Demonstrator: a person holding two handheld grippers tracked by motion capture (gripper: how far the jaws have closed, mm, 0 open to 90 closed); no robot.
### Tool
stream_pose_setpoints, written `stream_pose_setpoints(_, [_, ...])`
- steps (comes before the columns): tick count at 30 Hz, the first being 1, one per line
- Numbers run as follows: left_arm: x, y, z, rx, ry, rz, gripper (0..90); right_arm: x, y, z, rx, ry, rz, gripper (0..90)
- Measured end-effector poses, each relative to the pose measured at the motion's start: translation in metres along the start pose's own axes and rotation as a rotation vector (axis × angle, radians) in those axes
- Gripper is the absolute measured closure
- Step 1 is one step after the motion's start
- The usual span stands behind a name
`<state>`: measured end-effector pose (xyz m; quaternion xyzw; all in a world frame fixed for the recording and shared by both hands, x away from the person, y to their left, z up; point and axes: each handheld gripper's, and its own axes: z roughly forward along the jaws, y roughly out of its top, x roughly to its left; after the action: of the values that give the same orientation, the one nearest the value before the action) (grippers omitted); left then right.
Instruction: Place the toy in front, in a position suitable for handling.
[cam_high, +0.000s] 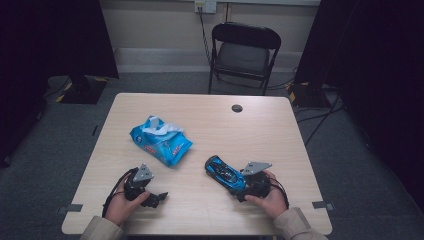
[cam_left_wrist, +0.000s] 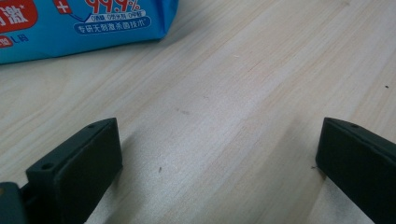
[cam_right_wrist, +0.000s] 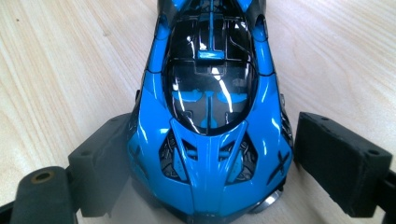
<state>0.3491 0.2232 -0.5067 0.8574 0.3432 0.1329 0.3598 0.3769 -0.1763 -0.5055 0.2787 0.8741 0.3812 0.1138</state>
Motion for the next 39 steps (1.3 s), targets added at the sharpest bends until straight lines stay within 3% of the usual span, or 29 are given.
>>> stream_pose_setpoints(8, [0.001, 0.0, -0.001, -0.002, 0.0, -0.011, 1.3, 0.001, 0.0, -0.001, -0.004, -0.005, 0.006, 15.1])
stream_pose_setpoints(10, [0.003, 0.002, -0.004, 0.003, 0.01, -0.035, 5.7, 0.002, -0.001, -0.001, -0.005, -0.007, 0.007, 15.8])
stream_pose_setpoints(11, [0.004, 0.002, -0.004, -0.006, 0.012, -0.045, 14.5, 0.002, -0.001, -0.001, -0.006, -0.005, 0.003, 16.1])
stream_pose_setpoints(14, [0.008, 0.009, -0.009, 0.0, -0.018, -0.104, 15.0, 0.002, -0.001, -0.001, -0.008, -0.003, 0.0, 18.0])
stream_pose_setpoints(16, [0.009, 0.012, -0.011, -0.006, -0.024, -0.108, 16.6, 0.002, -0.001, -0.002, -0.011, 0.002, -0.004, 20.1])
stream_pose_setpoints(30, [0.016, 0.059, -0.016, -0.051, -0.013, -0.046, 16.1, 0.004, -0.001, -0.002, -0.017, 0.003, -0.003, 21.6])
stream_pose_setpoints(33, [0.019, 0.067, -0.014, -0.052, 0.001, -0.046, 16.1, 0.005, 0.0, -0.001, -0.009, 0.011, -0.015, 16.8])
stream_pose_setpoints(39, [0.029, 0.082, -0.01, -0.052, 0.035, -0.056, 16.2, 0.005, 0.0, -0.001, -0.009, 0.014, -0.011, 18.3])
